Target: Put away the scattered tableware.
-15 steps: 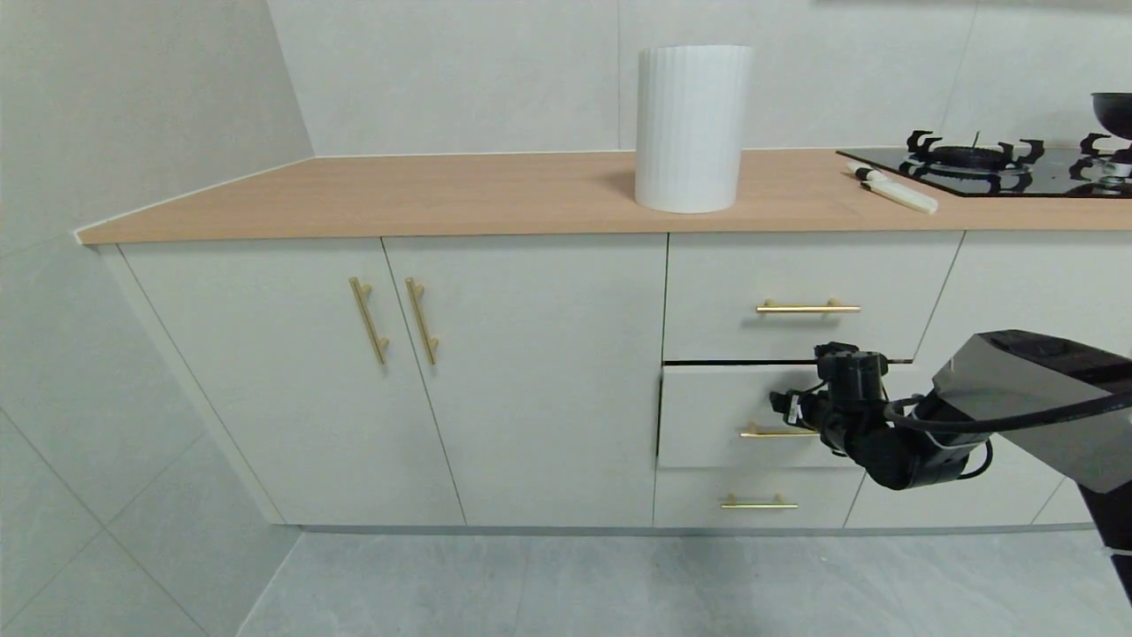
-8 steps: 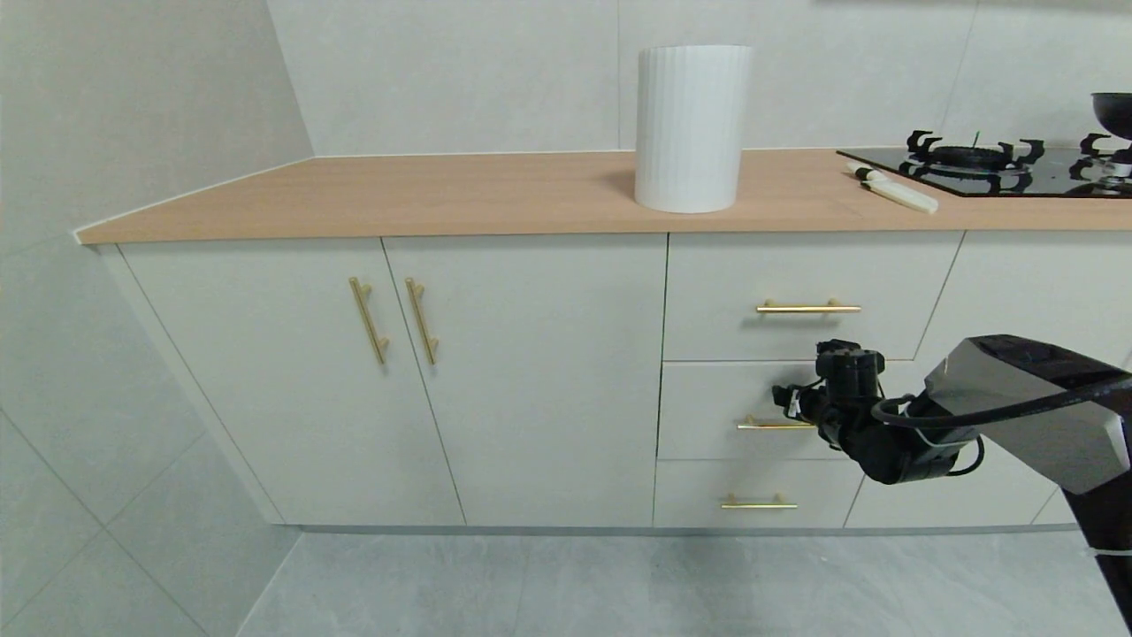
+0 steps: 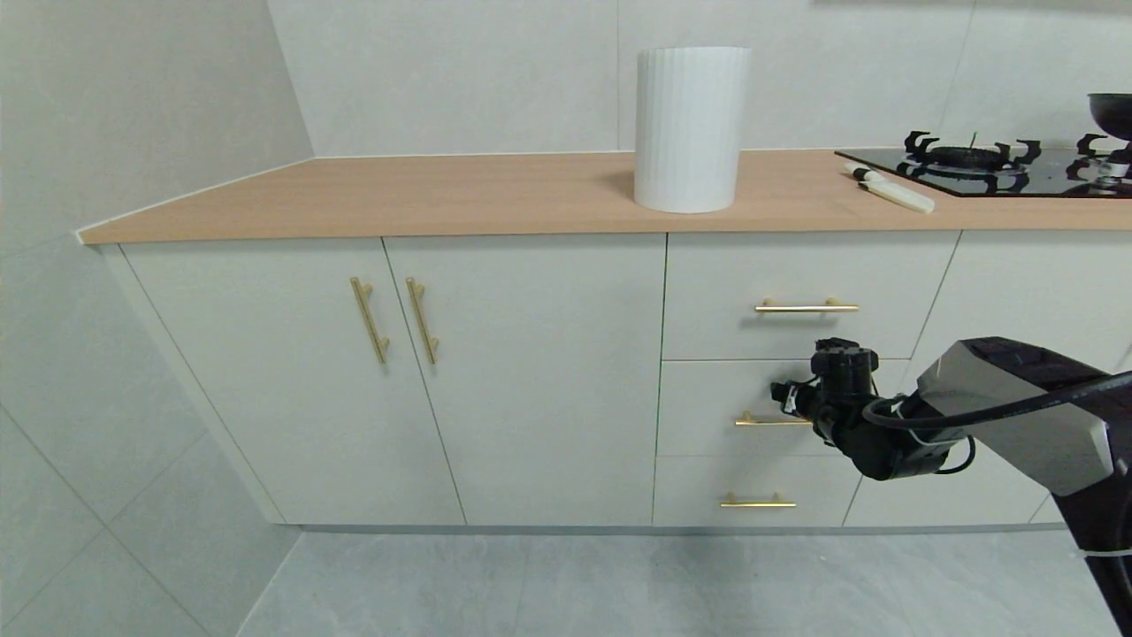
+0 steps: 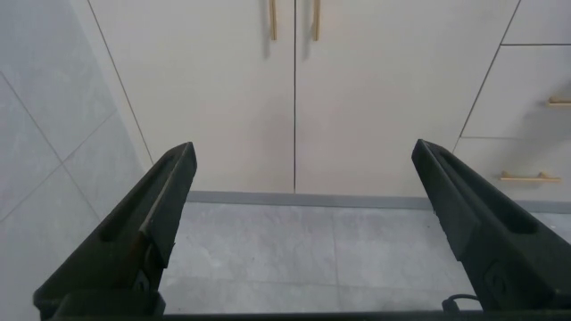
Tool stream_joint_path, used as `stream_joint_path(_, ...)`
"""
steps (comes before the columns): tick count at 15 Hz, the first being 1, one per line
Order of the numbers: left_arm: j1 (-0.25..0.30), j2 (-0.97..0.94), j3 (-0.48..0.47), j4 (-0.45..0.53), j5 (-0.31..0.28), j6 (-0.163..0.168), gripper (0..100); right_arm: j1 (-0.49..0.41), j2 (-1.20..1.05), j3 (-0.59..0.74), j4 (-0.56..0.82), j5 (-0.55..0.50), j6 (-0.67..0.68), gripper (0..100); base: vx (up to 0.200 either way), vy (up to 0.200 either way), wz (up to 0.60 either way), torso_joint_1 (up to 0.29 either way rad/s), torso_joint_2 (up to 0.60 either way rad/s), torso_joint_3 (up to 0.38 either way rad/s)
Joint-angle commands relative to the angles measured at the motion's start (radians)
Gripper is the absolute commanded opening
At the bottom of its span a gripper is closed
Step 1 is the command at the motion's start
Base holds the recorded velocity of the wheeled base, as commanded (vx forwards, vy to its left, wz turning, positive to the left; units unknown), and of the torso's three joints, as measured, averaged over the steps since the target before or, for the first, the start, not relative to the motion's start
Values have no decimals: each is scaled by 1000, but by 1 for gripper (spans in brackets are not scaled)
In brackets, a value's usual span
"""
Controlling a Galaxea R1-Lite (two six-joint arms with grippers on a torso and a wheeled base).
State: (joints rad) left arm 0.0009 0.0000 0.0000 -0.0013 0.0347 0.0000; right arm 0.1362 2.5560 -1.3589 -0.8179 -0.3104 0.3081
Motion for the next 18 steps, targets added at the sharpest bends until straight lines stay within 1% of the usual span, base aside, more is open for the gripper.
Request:
stream_joint_path(1,-1,2,0,0,1,0,100,0,-14,17,0,-1,0,100,0,0,0,0,0,0)
stream_joint_path(2,1,2,0,0,1,0,100,0,-25,35,2,-1,0,100,0,0,0,0,0,0)
stream_joint_path(4,-1,2,0,0,1,0,100,3,-149,219,9,50,-12,100,0,0,0,0,0,0)
stream_joint_path(5,1,2,0,0,1,0,100,8,-224,310,9,105,-34,100,0,0,0,0,0,0)
stream_joint_path(6,1,2,0,0,1,0,100,14,-293,388,9,137,-57,100,0,0,0,0,0,0)
stream_joint_path(7,1,2,0,0,1,0,100,28,-350,451,9,137,-73,100,0,0,0,0,0,0)
stream_joint_path(10,1,2,0,0,1,0,100,39,-640,676,9,129,-81,100,0,0,0,0,0,0)
stream_joint_path(11,1,2,0,0,1,0,100,39,-718,724,9,117,-81,100,0,0,0,0,0,0)
stream_joint_path(12,-1,2,0,0,1,0,100,37,-872,802,9,99,-81,100,0,0,0,0,0,0)
stream_joint_path(13,1,2,0,0,1,0,100,37,-970,844,8,85,-81,100,0,0,0,0,0,0)
stream_joint_path(14,1,2,0,0,1,0,100,34,-1145,911,9,63,-87,100,0,0,0,0,0,0)
stream_joint_path(16,1,0,0,0,1,0,100,19,-1424,997,16,62,-176,100,0,0,0,0,0,0)
stream_joint_path(17,-1,2,0,0,1,0,100,6,-1556,1025,57,62,-227,100,0,0,0,0,0,0)
stream_joint_path(18,1,2,0,0,1,0,100,-1,-1671,1026,134,60,-254,100,0,0,0,0,0,0)
